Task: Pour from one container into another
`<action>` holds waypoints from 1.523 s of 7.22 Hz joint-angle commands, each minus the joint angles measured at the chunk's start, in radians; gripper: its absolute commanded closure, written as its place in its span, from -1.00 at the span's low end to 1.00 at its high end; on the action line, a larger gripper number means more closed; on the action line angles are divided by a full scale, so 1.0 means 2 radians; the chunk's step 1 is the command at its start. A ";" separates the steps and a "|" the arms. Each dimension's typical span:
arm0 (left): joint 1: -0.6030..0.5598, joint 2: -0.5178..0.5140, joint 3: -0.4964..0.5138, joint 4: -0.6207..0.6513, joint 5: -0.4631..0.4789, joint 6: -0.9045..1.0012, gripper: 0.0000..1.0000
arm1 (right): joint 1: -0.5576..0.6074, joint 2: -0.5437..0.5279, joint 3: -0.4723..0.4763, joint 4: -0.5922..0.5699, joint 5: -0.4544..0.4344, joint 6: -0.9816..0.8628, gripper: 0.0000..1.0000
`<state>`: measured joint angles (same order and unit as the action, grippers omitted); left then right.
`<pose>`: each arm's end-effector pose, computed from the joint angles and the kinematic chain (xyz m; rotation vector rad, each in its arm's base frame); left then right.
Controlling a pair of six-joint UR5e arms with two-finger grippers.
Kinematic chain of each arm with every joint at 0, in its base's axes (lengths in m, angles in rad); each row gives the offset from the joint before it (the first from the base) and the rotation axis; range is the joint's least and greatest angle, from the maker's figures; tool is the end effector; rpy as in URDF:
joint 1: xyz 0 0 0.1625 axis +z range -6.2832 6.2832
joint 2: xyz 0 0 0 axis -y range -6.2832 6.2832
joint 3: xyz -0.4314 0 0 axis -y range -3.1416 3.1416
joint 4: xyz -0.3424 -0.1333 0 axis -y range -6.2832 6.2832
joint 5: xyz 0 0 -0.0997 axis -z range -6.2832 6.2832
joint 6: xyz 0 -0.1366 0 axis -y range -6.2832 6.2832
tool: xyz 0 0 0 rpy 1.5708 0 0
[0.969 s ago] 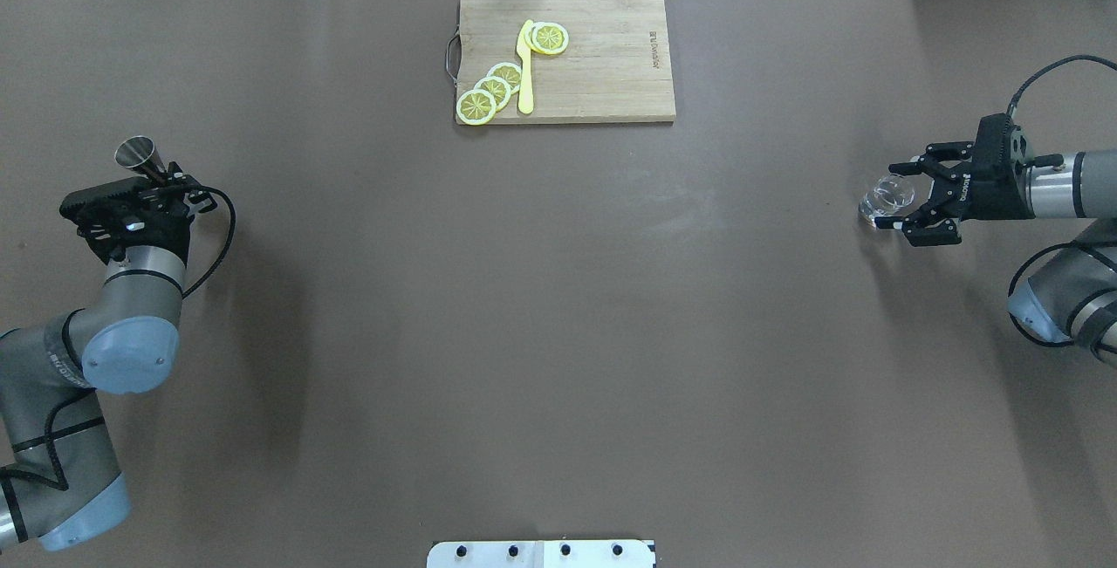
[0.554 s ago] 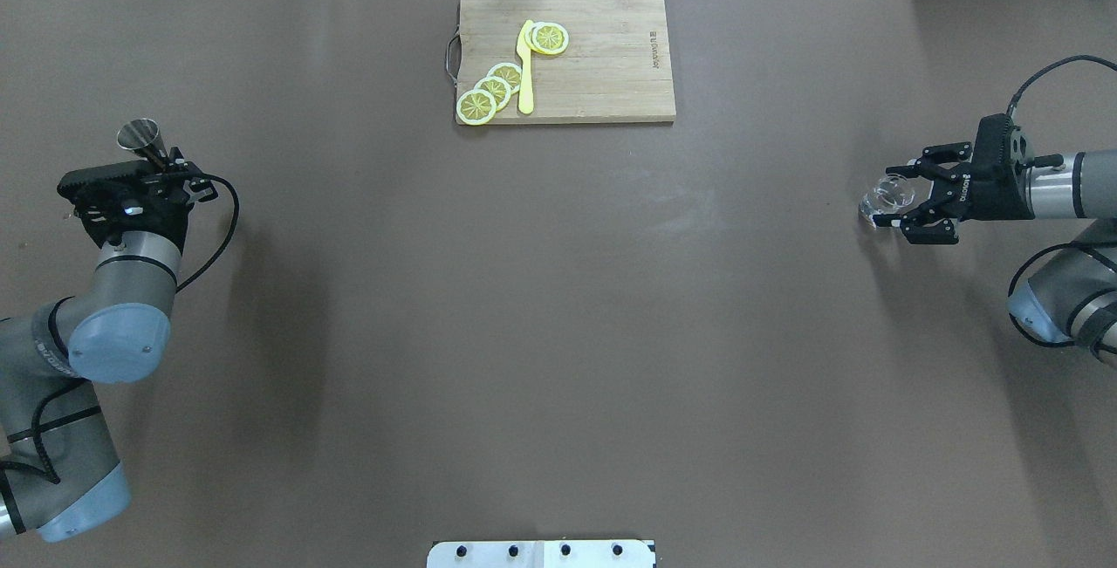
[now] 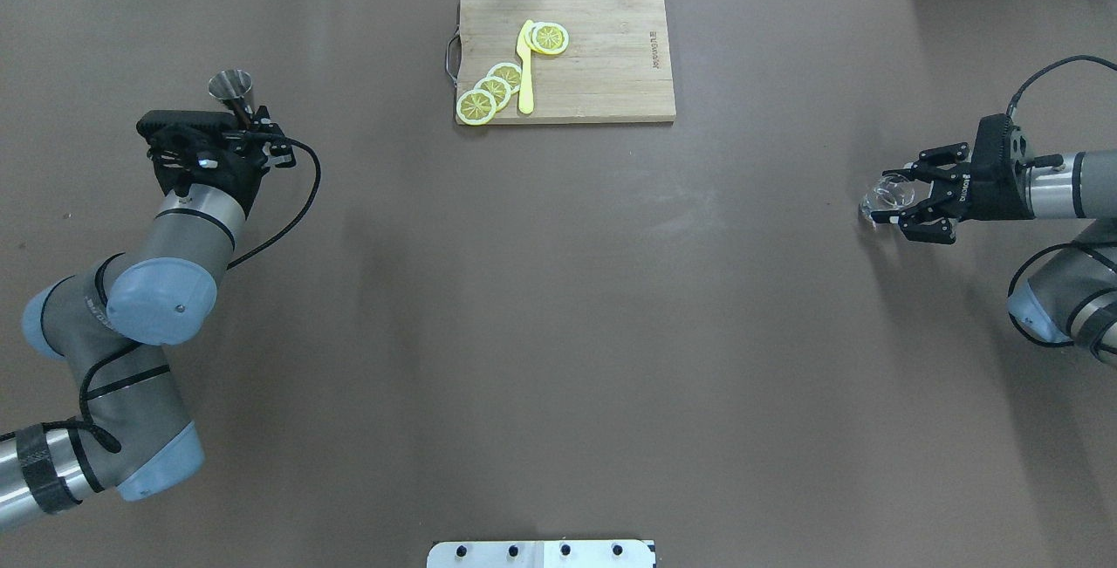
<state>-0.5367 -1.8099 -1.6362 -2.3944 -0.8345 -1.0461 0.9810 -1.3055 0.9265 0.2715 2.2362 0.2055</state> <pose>0.3688 -0.4812 0.4322 1.1094 0.5953 -0.4248 -0.2645 -0.4833 0.6179 1.1094 -1.0651 -0.7921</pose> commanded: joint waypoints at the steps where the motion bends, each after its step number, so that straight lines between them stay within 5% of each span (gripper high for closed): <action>1: 0.002 -0.031 0.003 -0.003 -0.004 0.058 1.00 | 0.000 0.000 0.000 0.000 -0.001 0.000 -0.13; 3: 0.001 -0.081 0.013 0.001 -0.003 0.077 1.00 | 0.000 0.000 0.000 0.000 -0.004 0.000 0.12; 8: 0.017 -0.107 0.056 -0.048 -0.025 0.067 1.00 | 0.006 -0.002 0.020 -0.001 -0.004 0.003 0.35; 11: 0.018 -0.118 0.069 -0.118 -0.046 0.083 1.00 | 0.013 -0.001 0.065 -0.034 -0.004 0.002 0.89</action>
<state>-0.5024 -2.0385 -1.5091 -2.5899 -0.8984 -0.8910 1.0034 -1.3071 1.0149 0.2411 2.2273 0.2102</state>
